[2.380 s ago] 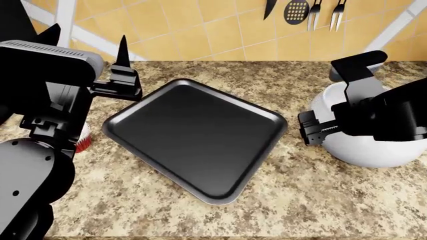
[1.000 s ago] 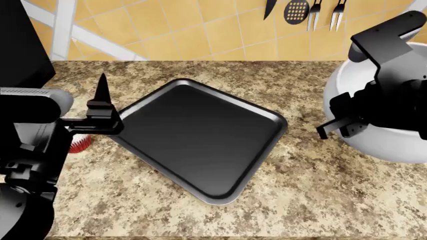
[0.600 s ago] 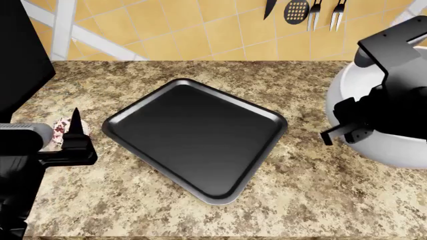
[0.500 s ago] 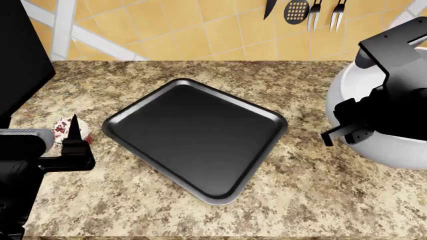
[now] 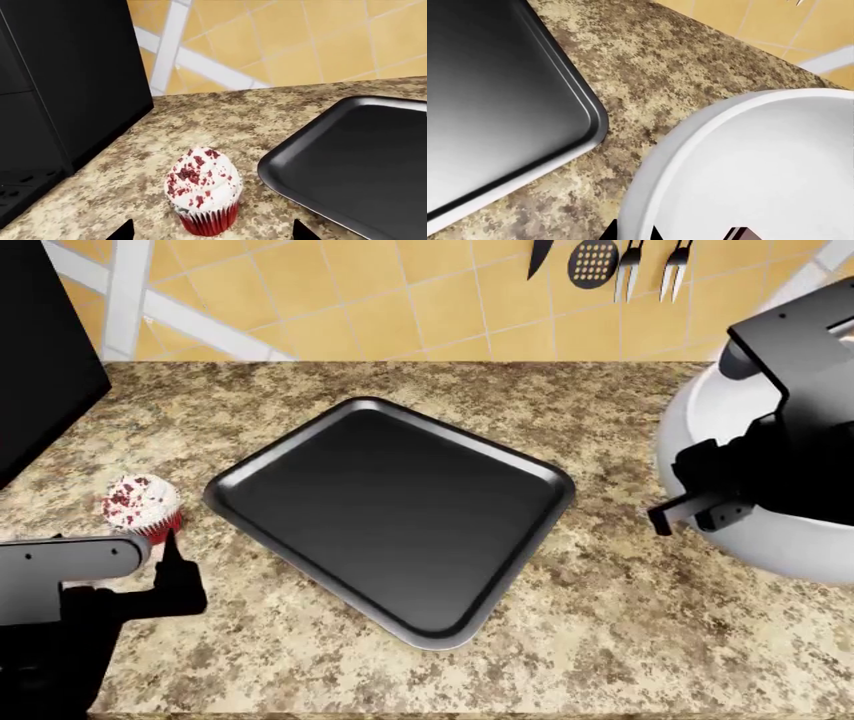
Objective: Pick up the bowl with cake and place it on the tray. Pick up the cupcake and place it on the tray.
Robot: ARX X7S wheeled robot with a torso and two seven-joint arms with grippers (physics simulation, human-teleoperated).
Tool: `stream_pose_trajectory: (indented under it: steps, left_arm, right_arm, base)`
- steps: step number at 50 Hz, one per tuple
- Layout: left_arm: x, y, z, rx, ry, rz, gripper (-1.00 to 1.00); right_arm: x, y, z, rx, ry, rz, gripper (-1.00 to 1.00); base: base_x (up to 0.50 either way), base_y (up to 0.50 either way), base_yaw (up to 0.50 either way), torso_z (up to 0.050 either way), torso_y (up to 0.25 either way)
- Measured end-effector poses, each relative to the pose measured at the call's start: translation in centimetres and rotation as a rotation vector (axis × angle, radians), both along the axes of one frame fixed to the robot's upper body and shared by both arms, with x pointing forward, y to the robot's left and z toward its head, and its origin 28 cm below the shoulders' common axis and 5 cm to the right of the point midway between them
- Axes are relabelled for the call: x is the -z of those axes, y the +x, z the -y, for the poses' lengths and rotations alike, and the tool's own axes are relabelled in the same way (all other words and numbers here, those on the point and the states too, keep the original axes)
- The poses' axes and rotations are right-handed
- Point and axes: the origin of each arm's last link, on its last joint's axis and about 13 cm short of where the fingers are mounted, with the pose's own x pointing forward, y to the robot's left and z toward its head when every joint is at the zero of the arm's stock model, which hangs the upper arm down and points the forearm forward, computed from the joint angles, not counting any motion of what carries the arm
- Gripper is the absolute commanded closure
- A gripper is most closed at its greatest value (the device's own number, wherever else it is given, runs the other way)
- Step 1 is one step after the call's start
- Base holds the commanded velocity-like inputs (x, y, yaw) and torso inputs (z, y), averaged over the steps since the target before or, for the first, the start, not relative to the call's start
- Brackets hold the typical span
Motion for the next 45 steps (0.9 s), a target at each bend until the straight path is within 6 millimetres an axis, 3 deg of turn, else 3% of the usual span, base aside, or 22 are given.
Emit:
stream_pose_trajectory:
  steps: [22,45]
  left_arm:
    - [2.0,2.2,0.3,-0.038,-0.079,-0.070,-1.00]
    - [2.3,4.5,0.4,-0.083,-0.064,-0.055,-1.00]
  right_arm:
    - [0.7,-0.1,0.4,0.011,0.007,-0.008,1.00]
    - [0.9,-0.3,0.5,0.026,0.006,-0.012,1.00]
  base:
    - [0.00,0.00,0.00,0.000,0.001]
    - [0.00,0.00,0.00,0.000,0.001]
